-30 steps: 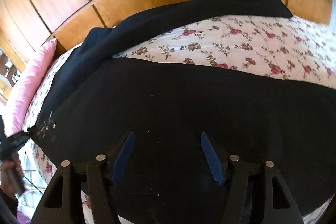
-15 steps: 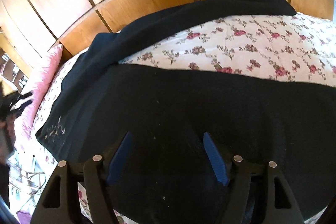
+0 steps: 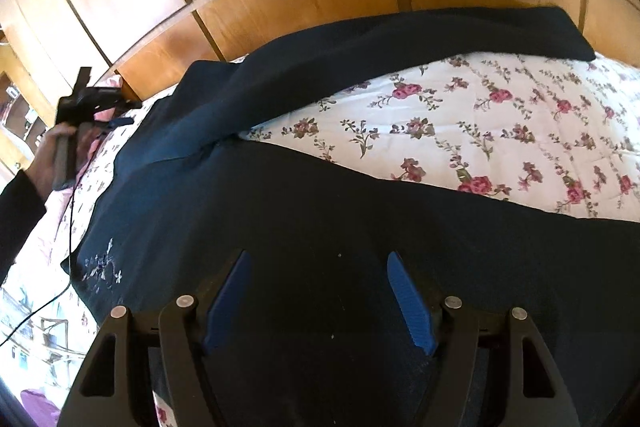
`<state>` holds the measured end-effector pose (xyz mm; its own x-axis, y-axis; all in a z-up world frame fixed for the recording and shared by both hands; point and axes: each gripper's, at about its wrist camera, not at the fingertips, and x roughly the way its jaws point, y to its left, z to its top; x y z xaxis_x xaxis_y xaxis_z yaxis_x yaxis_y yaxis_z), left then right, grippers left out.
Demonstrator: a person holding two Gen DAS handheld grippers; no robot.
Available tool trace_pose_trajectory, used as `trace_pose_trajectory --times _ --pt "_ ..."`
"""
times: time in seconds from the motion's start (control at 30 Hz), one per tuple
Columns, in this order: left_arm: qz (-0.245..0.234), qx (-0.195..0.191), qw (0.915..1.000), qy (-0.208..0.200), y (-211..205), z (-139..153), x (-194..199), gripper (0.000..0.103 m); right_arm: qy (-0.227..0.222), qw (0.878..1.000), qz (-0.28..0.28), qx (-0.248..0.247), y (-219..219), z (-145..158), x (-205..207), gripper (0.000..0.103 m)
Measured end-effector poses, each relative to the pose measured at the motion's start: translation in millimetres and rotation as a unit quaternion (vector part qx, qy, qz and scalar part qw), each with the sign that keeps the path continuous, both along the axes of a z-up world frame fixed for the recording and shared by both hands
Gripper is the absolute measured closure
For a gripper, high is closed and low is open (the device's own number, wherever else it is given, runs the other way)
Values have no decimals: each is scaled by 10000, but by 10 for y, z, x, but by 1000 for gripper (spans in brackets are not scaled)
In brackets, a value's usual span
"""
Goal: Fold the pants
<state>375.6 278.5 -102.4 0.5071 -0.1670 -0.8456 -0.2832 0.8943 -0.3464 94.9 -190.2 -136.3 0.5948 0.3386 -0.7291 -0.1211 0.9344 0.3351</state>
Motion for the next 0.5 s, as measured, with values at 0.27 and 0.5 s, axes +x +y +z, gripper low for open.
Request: trace_pose_trajectory --times 0.27,0.5 --pt "-38 152 9992 374 31 -277 481 64 75 9999 -51 59 6 -63 36 31" --pt "-243 383 9987 225 -106 -275 579 70 113 9999 -73 46 6 -73 48 31"
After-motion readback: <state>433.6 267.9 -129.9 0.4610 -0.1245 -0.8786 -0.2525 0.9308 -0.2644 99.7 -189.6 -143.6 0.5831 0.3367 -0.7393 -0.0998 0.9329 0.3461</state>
